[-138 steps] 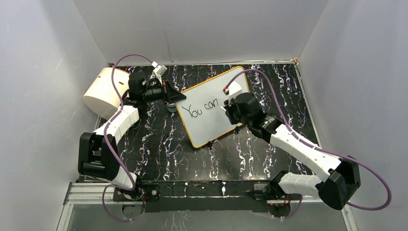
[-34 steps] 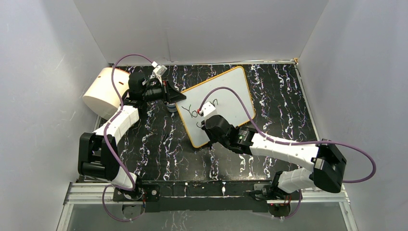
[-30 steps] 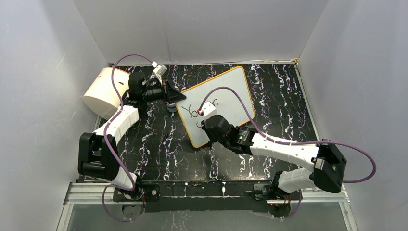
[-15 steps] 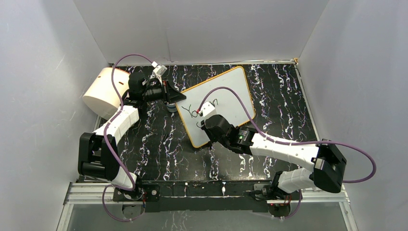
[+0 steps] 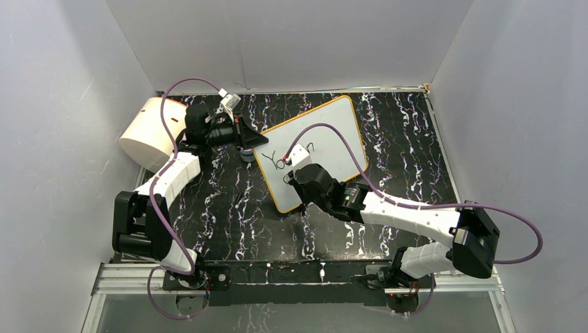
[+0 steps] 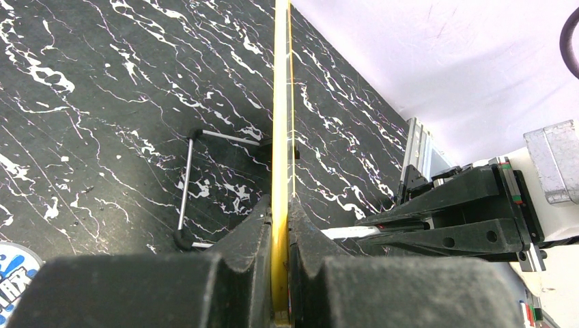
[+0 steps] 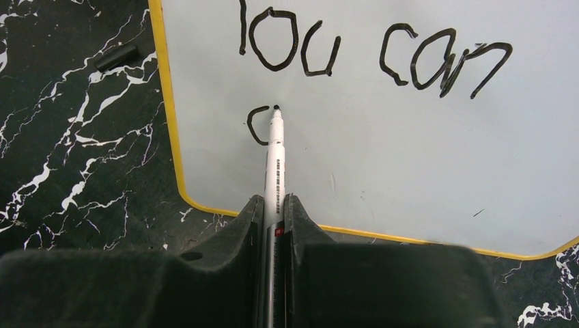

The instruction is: Write a sentence on the whiteboard

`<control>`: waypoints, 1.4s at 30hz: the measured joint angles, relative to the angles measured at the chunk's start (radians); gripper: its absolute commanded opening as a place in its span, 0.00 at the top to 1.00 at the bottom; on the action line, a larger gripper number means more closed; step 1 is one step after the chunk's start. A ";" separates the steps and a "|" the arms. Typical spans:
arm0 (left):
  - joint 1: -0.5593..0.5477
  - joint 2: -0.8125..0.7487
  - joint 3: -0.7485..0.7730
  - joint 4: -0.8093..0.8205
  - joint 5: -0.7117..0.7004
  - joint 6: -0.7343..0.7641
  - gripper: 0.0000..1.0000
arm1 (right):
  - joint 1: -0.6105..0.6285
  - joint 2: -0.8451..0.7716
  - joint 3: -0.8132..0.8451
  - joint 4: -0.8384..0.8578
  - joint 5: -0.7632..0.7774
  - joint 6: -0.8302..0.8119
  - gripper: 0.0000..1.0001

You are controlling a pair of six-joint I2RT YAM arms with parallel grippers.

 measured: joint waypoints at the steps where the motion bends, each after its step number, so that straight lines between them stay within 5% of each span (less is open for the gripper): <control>1: 0.000 0.000 0.000 0.000 0.000 0.000 1.00 | 0.000 0.000 0.000 0.000 -0.001 0.000 1.00; 42: -0.003 -0.003 0.000 -0.001 0.000 0.000 1.00 | -0.003 -0.024 0.013 -0.061 -0.034 0.000 1.00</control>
